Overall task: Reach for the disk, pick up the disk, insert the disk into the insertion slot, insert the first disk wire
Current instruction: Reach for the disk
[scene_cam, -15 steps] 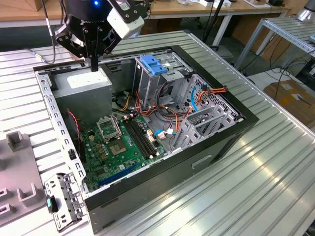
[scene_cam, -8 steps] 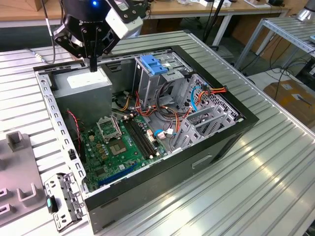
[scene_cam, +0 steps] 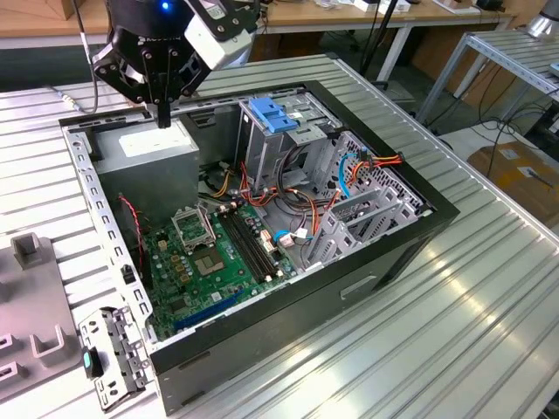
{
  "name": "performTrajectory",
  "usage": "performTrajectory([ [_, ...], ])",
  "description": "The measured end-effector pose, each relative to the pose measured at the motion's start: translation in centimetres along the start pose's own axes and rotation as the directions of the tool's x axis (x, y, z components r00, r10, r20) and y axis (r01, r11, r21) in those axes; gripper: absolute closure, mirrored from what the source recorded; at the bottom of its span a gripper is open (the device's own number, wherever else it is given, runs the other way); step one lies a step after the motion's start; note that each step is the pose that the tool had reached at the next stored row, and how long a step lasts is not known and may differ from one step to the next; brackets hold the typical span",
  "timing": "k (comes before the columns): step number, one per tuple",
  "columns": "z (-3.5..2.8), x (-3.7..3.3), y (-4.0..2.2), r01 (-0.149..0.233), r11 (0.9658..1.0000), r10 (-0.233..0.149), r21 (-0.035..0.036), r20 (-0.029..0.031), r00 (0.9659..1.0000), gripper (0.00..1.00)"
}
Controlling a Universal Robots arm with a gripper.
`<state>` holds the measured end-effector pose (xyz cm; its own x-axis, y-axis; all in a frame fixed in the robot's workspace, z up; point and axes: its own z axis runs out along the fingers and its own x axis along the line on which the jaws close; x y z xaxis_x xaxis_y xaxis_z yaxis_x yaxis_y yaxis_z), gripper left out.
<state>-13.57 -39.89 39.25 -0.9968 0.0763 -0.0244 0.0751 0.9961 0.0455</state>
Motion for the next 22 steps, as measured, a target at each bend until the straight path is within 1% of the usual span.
performTrajectory([
  [22, 0.02, 0.53, -0.04, 0.000, 1.0000, 0.000, 0.0000, -0.0001, 1.0000, 0.89],
])
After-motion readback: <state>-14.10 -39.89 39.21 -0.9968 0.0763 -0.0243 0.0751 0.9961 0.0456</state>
